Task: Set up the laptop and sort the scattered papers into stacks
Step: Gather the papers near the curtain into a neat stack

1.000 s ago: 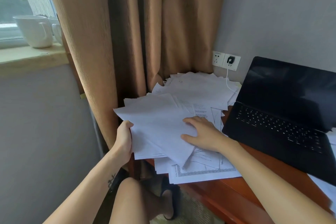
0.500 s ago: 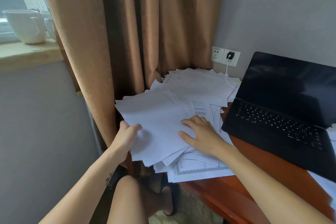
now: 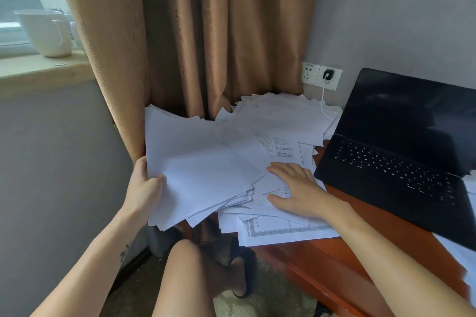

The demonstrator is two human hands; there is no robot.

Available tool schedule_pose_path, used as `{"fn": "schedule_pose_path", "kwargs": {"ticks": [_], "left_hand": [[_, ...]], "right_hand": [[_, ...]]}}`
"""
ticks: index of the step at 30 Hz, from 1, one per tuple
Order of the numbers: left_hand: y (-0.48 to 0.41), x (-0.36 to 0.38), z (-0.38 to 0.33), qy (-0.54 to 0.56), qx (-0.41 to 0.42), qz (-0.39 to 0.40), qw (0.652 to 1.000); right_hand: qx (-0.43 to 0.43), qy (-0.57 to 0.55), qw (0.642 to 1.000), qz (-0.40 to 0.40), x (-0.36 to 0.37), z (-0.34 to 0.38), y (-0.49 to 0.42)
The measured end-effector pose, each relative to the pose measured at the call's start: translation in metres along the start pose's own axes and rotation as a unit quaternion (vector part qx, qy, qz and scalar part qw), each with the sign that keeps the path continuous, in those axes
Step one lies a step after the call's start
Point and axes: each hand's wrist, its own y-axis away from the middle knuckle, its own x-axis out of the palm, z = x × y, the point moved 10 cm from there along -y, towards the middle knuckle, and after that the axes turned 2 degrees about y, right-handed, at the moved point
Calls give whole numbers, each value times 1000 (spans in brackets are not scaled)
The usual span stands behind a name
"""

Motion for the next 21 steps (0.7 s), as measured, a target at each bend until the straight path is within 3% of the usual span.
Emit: {"fn": "schedule_pose_path", "kwargs": {"ticks": [5,8,12,15,21], "left_hand": [[-5,-17,-1,-1,0,-21,1000],[-6,-19,-3,8,1,-27,1000],[-8,-19,-7,18,0,-29,999],[-9,-17,-9,23,0,-33,999],[-8,-18,-6,37,-12,-23,999]], "right_hand": [[29,57,997,34,-7,-9,3],[27,67,997,14,-19,-6,5],[-29,4,999,26,-15,17,3],[-29,24,998,53,-7,19,0],[-26,-34,999,11,-10,14,0]]}}
